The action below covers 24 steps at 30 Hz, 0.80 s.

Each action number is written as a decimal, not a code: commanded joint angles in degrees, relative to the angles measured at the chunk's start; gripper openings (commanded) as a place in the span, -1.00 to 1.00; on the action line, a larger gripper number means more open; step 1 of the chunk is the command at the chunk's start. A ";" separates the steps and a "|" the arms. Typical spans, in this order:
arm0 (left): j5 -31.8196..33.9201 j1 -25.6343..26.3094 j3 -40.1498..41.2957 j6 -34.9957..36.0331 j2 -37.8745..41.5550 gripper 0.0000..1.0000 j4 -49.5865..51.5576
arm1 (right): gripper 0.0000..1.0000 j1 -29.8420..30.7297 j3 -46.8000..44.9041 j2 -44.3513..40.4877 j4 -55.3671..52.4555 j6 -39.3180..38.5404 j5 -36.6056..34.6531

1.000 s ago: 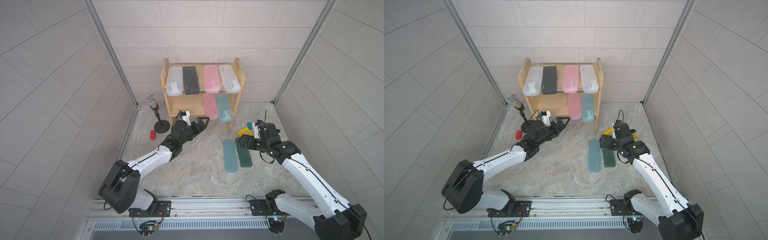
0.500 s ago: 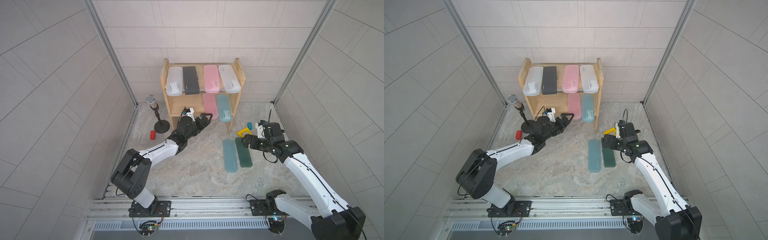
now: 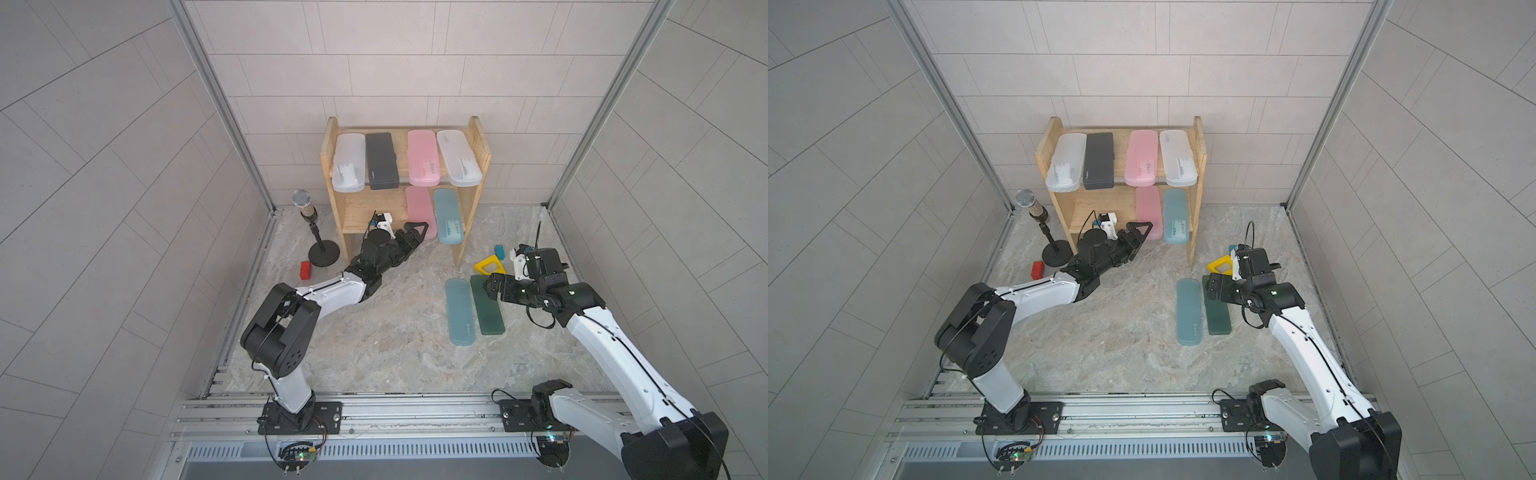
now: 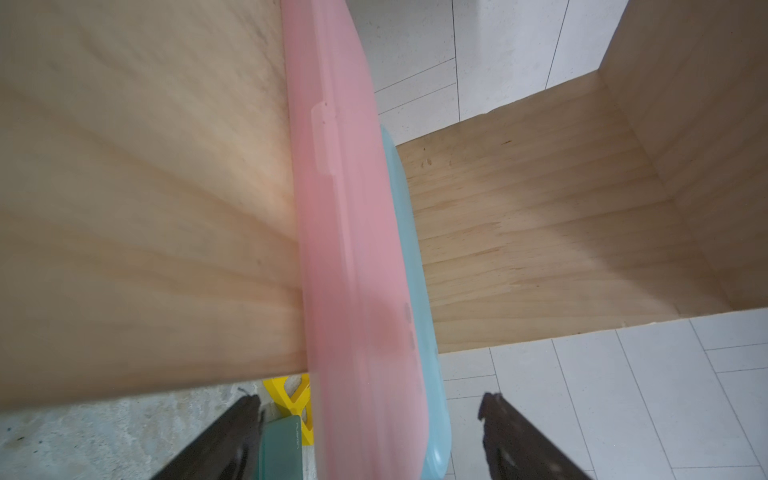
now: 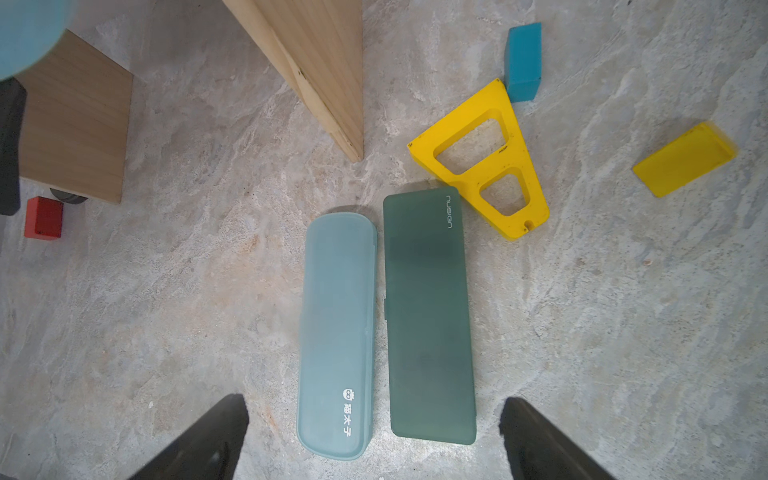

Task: Remove the pencil cases from the shelf
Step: Pick up the pencil case from the shelf.

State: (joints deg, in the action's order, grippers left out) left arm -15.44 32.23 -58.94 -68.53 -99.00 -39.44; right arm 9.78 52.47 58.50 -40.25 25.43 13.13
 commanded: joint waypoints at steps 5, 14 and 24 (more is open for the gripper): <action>-0.54 -0.46 -1.97 -0.58 -1.06 0.55 -2.32 | 1.00 -0.38 -0.04 0.17 -0.28 -1.17 0.06; -0.87 -0.50 -1.97 -3.00 -2.18 -0.12 -5.12 | 1.00 -0.38 0.48 -2.12 -1.36 -2.32 -1.32; -0.02 -1.07 1.82 -3.42 0.69 -1.00 -4.90 | 1.00 -0.24 1.57 -2.95 -1.92 -1.01 -0.61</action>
State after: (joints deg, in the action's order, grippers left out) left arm -16.32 31.88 -59.18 -72.34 -100.49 -43.88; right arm 9.69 52.49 56.53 -40.84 23.99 12.88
